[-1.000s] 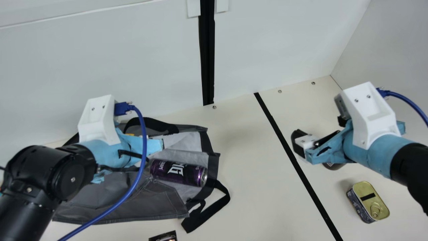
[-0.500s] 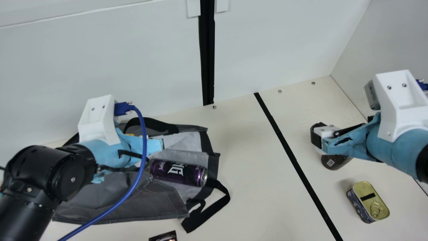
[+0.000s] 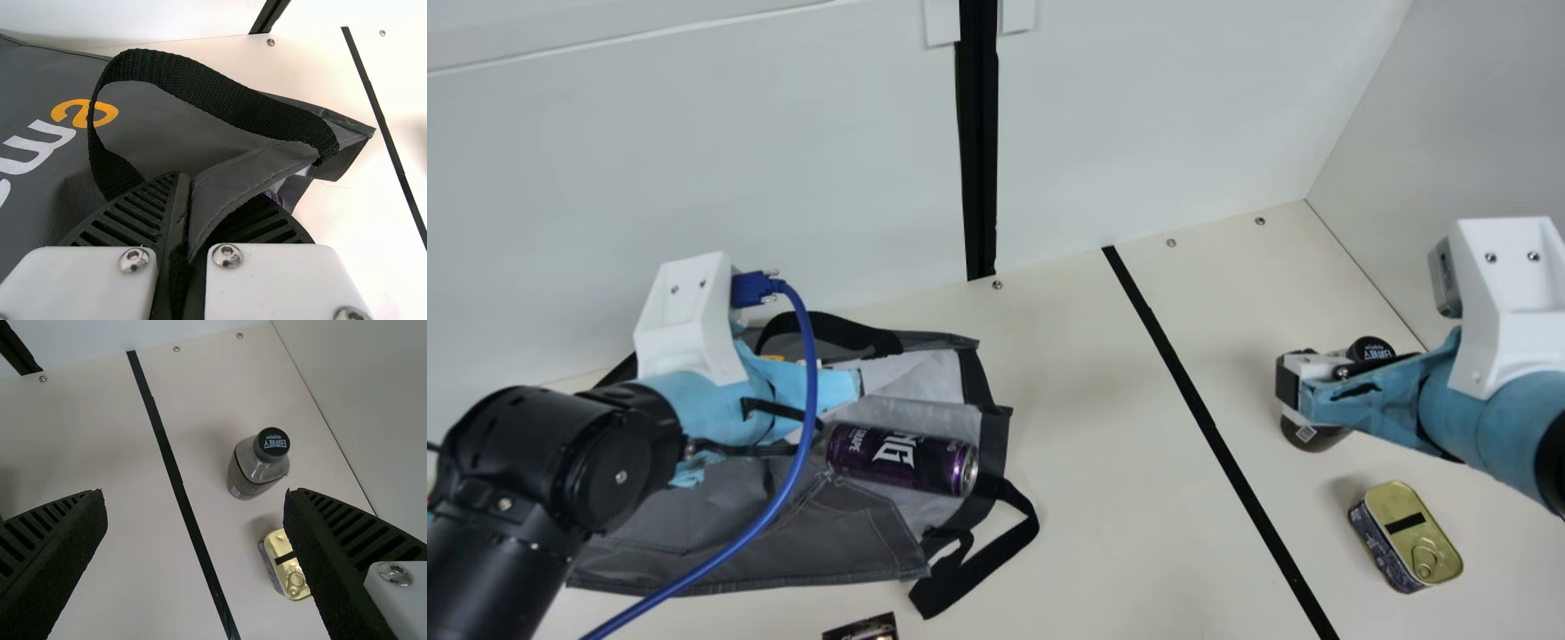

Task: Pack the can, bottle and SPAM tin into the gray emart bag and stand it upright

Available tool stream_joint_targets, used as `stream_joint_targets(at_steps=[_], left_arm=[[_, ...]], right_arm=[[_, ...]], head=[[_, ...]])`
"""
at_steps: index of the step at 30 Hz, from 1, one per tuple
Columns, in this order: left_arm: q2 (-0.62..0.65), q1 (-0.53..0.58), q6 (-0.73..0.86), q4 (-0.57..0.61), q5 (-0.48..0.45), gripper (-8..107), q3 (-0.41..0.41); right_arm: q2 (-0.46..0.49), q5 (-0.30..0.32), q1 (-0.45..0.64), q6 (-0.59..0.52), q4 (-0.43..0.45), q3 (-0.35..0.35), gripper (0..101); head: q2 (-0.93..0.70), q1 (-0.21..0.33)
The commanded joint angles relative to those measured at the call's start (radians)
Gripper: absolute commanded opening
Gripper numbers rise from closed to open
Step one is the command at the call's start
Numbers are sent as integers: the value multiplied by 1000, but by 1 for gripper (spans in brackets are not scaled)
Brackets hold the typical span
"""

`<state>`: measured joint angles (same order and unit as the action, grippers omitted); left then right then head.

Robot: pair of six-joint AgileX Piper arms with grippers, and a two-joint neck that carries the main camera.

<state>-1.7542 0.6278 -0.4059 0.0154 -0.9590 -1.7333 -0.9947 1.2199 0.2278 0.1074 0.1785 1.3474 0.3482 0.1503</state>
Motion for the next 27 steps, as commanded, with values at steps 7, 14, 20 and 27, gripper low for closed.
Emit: stream_joint_targets(at_steps=[7,14,20,27], left_arm=[[0,0,0,0,0,-8,0],[0,0,0,0,0,-8,0],[0,0,0,0,0,-8,0],[0,0,0,0,0,-8,0]], right_arm=[[39,0,66,-32,-17,-46,95],[69,0,136,-74,-57,-76,95],[88,0,177,-100,-87,-94,95],[105,0,196,-110,-109,-110,95]], head=[[1,24],[1,24],[1,24],[1,24]])
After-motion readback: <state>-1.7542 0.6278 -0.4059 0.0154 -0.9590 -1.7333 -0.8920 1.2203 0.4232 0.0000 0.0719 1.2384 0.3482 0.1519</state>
